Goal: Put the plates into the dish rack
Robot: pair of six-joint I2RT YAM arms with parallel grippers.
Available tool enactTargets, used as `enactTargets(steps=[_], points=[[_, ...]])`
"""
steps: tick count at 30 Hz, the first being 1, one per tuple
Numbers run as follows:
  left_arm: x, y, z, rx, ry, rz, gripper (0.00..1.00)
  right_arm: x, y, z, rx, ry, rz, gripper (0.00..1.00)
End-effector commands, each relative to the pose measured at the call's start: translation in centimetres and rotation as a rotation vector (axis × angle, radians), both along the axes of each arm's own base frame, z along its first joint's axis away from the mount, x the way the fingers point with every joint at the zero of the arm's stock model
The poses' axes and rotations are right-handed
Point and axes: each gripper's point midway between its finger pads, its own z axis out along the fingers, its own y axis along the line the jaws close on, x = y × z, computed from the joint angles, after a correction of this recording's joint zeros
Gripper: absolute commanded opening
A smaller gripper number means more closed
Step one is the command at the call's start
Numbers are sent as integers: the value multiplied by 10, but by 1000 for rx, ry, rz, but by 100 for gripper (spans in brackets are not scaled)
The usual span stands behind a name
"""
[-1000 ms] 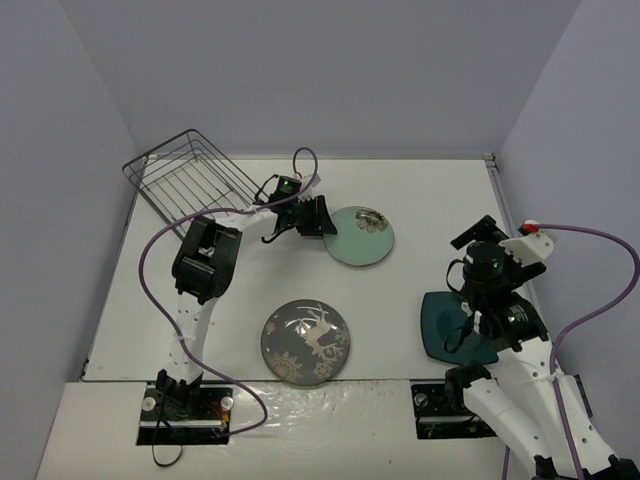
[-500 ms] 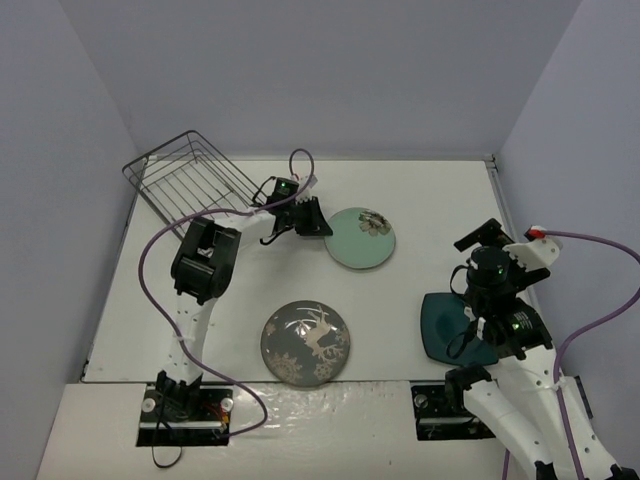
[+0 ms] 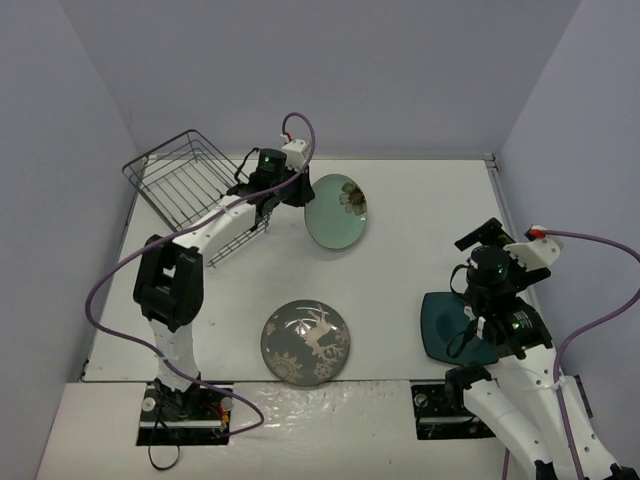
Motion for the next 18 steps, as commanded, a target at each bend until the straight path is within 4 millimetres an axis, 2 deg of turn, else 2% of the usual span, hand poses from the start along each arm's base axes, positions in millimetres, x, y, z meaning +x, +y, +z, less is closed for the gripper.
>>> enactTargets(steps=[1, 4, 8, 9, 13, 15, 18], points=[[8, 27, 132, 1, -357, 83, 0, 3, -7, 5, 0, -38, -61, 100], [3, 42, 157, 30, -364, 143, 0, 3, -7, 5, -3, -31, -65, 100], [-8, 72, 181, 51, -363, 287, 0, 3, -8, 5, -2, -34, -65, 100], [-14, 76, 195, 61, -410, 277, 0, 3, -7, 5, -1, -35, -65, 100], [-31, 85, 231, 98, -550, 239, 0, 2, -7, 6, 2, -39, -62, 100], [-38, 108, 253, 155, -571, 314, 0, 2, -6, 7, 6, -45, -57, 100], [-45, 153, 272, 270, -566, 499, 0, 2, -7, 7, 6, -47, -58, 100]])
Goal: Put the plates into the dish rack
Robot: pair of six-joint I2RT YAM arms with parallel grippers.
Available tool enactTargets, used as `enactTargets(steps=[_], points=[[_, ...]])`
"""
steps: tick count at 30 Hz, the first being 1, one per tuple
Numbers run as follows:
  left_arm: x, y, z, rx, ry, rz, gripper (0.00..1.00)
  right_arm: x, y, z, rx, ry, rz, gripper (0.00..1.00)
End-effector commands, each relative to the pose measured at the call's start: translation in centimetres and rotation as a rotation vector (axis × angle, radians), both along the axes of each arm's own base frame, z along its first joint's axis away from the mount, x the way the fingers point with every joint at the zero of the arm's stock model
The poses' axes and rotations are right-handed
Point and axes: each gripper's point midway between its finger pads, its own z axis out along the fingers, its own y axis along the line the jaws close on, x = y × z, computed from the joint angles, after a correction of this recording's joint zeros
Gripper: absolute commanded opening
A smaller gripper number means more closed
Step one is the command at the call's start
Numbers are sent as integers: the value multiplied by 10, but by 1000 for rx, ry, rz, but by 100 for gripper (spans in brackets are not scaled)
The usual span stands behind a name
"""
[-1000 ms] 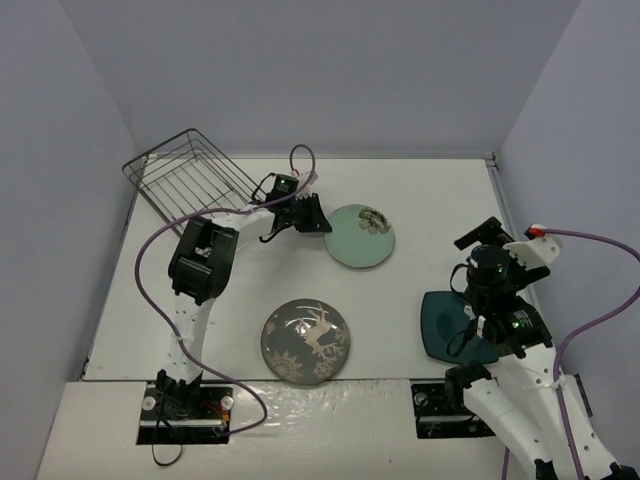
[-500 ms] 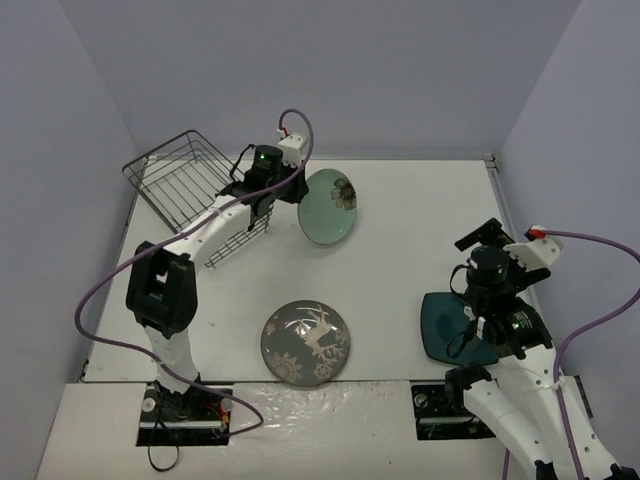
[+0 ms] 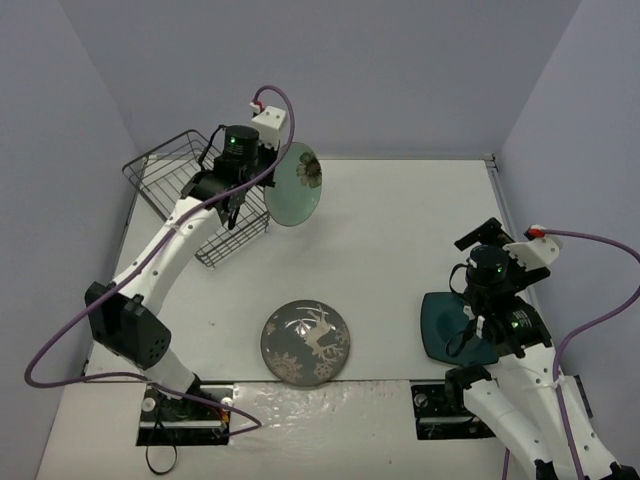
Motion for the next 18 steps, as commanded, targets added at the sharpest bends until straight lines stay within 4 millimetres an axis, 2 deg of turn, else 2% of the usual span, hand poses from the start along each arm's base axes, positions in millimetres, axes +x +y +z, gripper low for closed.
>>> enactTargets(steps=[1, 5, 11, 13, 15, 18], points=[[-20, 71, 143, 7, -329, 284, 0, 2, -6, 8, 8, -51, -54, 100], [-34, 115, 153, 26, -362, 481, 0, 2, -7, 7, 4, -45, -58, 100], [-52, 178, 141, 40, -272, 769, 0, 4, -6, 7, 6, -47, -59, 100], [-54, 190, 139, 49, -256, 840, 0, 5, -6, 5, 5, -41, -57, 100], [-61, 211, 139, 90, -236, 976, 0, 7, -4, 2, 2, -29, -54, 100], [-67, 225, 125, 158, -163, 1090, 0, 10, -3, 0, 1, -22, -55, 100]])
